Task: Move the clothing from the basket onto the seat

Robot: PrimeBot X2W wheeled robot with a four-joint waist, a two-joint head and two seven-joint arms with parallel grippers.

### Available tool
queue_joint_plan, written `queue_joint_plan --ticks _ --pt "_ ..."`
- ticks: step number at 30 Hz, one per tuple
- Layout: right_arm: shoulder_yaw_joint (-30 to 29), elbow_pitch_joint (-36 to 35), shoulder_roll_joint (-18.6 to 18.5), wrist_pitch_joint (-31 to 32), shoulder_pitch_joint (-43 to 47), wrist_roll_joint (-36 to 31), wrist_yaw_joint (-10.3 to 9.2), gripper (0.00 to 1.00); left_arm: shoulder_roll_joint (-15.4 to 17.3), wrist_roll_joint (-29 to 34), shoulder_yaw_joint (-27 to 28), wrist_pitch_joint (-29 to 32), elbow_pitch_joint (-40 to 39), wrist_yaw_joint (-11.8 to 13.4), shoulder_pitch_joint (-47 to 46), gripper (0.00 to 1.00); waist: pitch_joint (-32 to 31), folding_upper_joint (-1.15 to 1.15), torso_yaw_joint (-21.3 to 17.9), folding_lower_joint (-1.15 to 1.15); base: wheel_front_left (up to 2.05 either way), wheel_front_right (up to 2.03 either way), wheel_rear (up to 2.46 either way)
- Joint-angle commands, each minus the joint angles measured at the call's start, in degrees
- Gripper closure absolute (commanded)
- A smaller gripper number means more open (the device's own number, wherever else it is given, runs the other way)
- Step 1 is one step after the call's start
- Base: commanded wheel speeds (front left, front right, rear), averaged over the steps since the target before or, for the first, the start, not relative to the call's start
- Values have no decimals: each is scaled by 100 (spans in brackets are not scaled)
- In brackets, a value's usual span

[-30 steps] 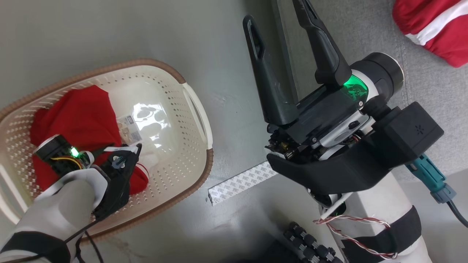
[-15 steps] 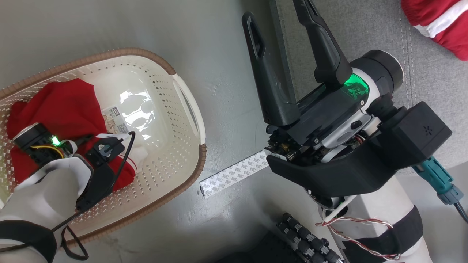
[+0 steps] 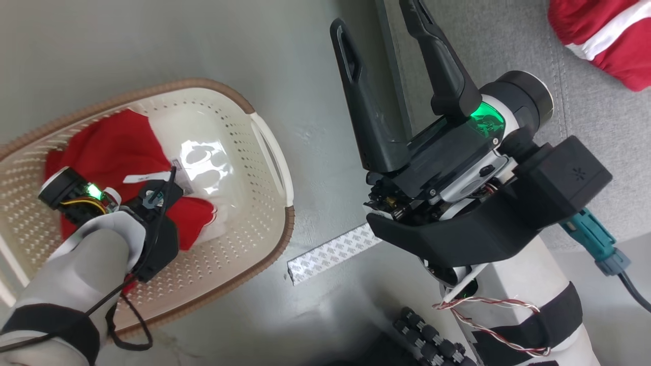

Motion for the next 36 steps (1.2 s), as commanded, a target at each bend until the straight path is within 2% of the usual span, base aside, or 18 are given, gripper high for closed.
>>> queue_joint_plan --ticks 1,7,11,18,23,28,36 --pt "1 24 13 -6 51 -43 0 0 16 -95 42 -60 14 28 119 100 -156 0 103 0 0 0 0" --pt "-45 159 11 -6 179 -166 0 0 -56 -433 285 -304 -177 138 392 100 -667 0 292 0 0 0 0" --pt "-54 276 10 -6 363 -240 0 0 9 -616 454 -373 -546 196 694 100 -1078 0 451 0 0 0 0" --pt "-90 515 6 -6 690 -359 0 0 271 -983 965 -374 -1944 473 1487 100 -1770 0 702 0 0 0 0" --pt "-195 700 -121 -6 1032 -360 0 0 330 -1154 1288 -375 -2801 638 2110 100 -2384 0 908 0 0 0 0" --pt "-268 878 -297 -6 1498 -323 0 0 391 -1211 1671 -376 -3745 846 2802 100 -3065 0 1120 0 0 0 0" --pt "-313 1076 -441 -6 1948 -266 0 0 481 -1105 2165 -376 -5133 1033 3512 100 -3678 0 1254 0 0 0 0"
